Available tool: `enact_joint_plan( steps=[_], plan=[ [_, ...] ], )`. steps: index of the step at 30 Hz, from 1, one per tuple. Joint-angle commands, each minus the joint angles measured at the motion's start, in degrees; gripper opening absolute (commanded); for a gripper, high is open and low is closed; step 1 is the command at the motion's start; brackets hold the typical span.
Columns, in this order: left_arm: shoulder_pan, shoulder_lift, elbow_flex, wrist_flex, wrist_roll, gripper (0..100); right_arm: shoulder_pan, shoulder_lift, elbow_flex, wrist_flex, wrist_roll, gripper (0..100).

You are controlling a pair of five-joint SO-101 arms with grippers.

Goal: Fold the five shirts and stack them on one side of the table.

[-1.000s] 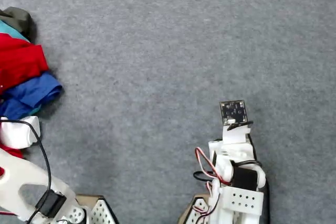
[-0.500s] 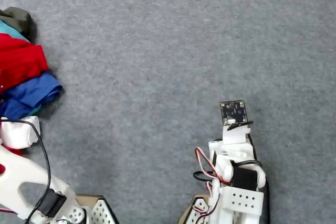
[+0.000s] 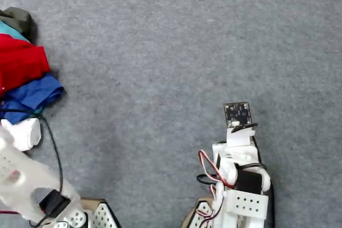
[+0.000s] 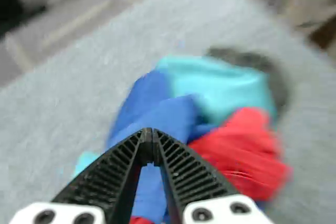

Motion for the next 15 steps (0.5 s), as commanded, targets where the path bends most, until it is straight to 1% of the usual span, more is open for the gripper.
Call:
enact_joint_plan(
  steps=[1,3,4,6,8,10,11,13,15],
  plan=[
    [9.8,-12.9,5.8,0.8,4.2,2,0.6,-0.4,0.0,0.2,0.4,0.6],
    [14.9,-18.3,9.5,0.7,9.1,2,0.6,-0.4,0.0,0.2,0.4,0.6],
    [18.4,-20.5,11.2,0.7,9.9,2,0.6,-0.4,0.0,0.2,0.4,0.6],
    [24.3,-24.3,14.9,0.7,9.8,2,0.6,-0.4,0.0,0.2,0.4,0.6],
    [25.7,-26.8,18.7,0.6,9.8,2,0.6,-0.4,0.0,0.2,0.4,0.6],
    [23.3,-27.2,22.6,0.5,9.8,2,0.6,-0.4,0.0,0.2,0.4,0.6],
    [20.6,-26.9,24.9,0.4,9.3,2,0.6,-0.4,0.0,0.2,0.4,0.6],
    [14.8,-24.9,31.0,-1.2,6.2,3,0.6,-0.4,0.0,0.2,0.4,0.6],
    [8.4,-21.8,37.8,-4.9,2.5,7,0.6,-0.4,0.0,0.2,0.4,0.6]
  ],
)
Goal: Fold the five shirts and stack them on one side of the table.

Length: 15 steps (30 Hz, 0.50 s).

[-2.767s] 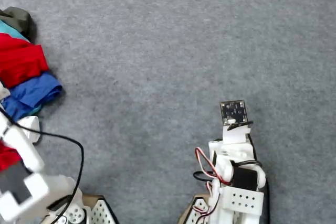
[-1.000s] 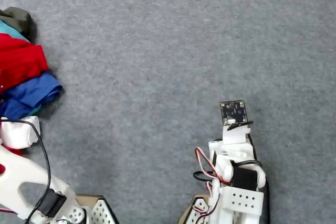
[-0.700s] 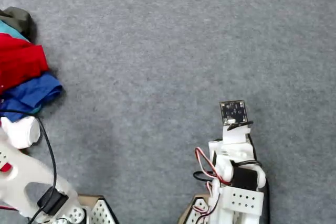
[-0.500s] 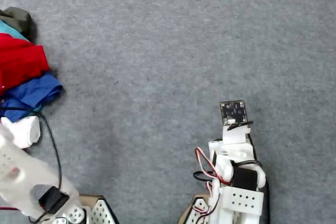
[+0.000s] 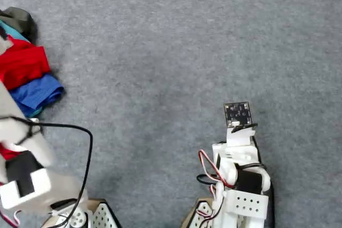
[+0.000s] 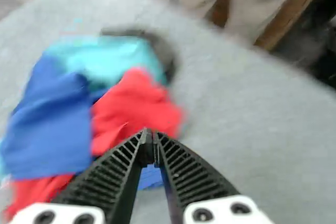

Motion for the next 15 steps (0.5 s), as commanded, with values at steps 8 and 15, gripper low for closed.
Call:
enact_joint_plan(
  steps=[8,15],
  plan=[
    [-24.2,17.9,20.0,-31.4,-1.8,33,0.6,-0.4,0.0,0.2,0.4,0.6],
    [-25.1,30.4,17.4,-40.4,-2.0,29,0.6,-0.4,0.0,0.2,0.4,0.6]
  ],
)
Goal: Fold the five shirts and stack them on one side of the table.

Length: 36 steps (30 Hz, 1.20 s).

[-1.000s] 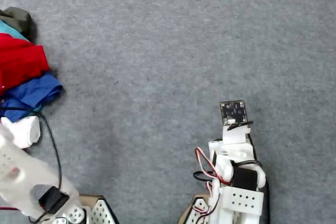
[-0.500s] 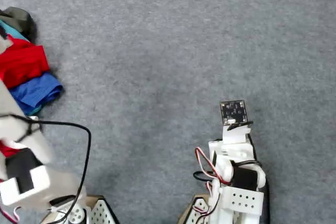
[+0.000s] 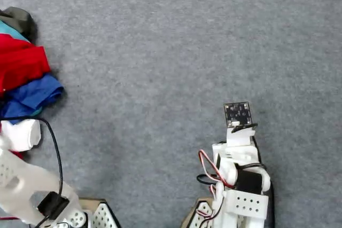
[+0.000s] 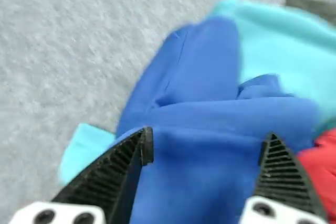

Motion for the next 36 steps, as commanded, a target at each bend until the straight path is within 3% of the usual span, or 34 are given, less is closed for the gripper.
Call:
enact_joint_plan(
  steps=[1,6,8,10,14,18,22,28,36],
  plan=[
    [-0.4,6.1,-2.6,-7.1,0.1,26,0.6,-0.4,0.0,0.2,0.4,0.6],
    [-0.4,12.5,-3.3,-12.3,0.1,4,0.6,-0.4,0.0,0.2,0.4,0.6],
    [-0.4,12.5,-4.7,-9.8,0.4,2,0.6,-0.4,0.0,0.2,0.4,0.6],
    [0.2,12.0,-7.9,-4.0,0.2,2,0.6,-0.4,0.0,0.2,0.4,0.6],
    [1.5,6.5,-21.7,16.4,0.1,2,0.6,-0.4,0.0,0.2,0.4,0.6],
    [7.2,1.5,-33.5,34.5,0.2,2,0.6,-0.4,0.0,0.2,0.4,0.6],
    [13.7,-5.8,-38.4,36.7,1.5,2,0.6,-0.4,0.0,0.2,0.4,0.6],
    [32.1,-23.2,-26.5,36.7,1.7,2,0.6,-0.4,0.0,0.2,0.4,0.6],
    [69.0,-39.9,-10.7,36.2,4.6,2,0.6,-0.4,0.0,0.2,0.4,0.6]
  ],
)
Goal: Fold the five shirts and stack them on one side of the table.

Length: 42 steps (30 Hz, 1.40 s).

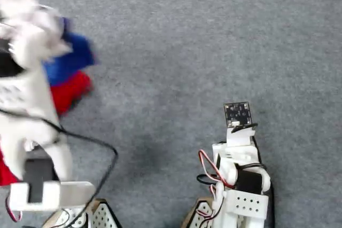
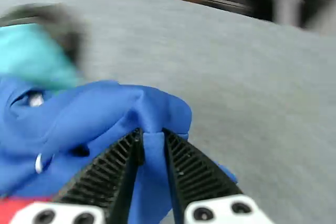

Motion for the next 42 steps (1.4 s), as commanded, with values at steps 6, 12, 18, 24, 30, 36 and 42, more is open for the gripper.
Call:
enact_joint_plan(
  steps=[6,12,18,24,30,36,42],
  plan=[
    [30.9,-5.7,8.4,-0.4,1.0,2,0.6,-0.4,0.0,0.2,0.4,0.6],
    [33.0,-6.3,17.2,-0.2,3.0,19,0.6,-0.4,0.0,0.2,0.4,0.6],
    [20.9,-8.6,17.9,0.5,17.6,32,0.6,-0.4,0.0,0.2,0.4,0.6],
    [-8.6,-12.1,19.3,0.6,10.6,31,0.6,-0.4,0.0,0.2,0.4,0.6],
    [-38.4,-11.9,39.3,0.6,-6.5,31,0.6,-0.4,0.0,0.2,0.4,0.6],
    [-51.9,-11.6,62.4,-1.6,-17.6,31,0.5,-0.4,0.0,0.2,0.2,0.6],
    [-56.1,-11.6,77.6,-14.4,-18.7,26,0.5,-0.4,0.0,0.2,0.1,0.7]
  ],
)
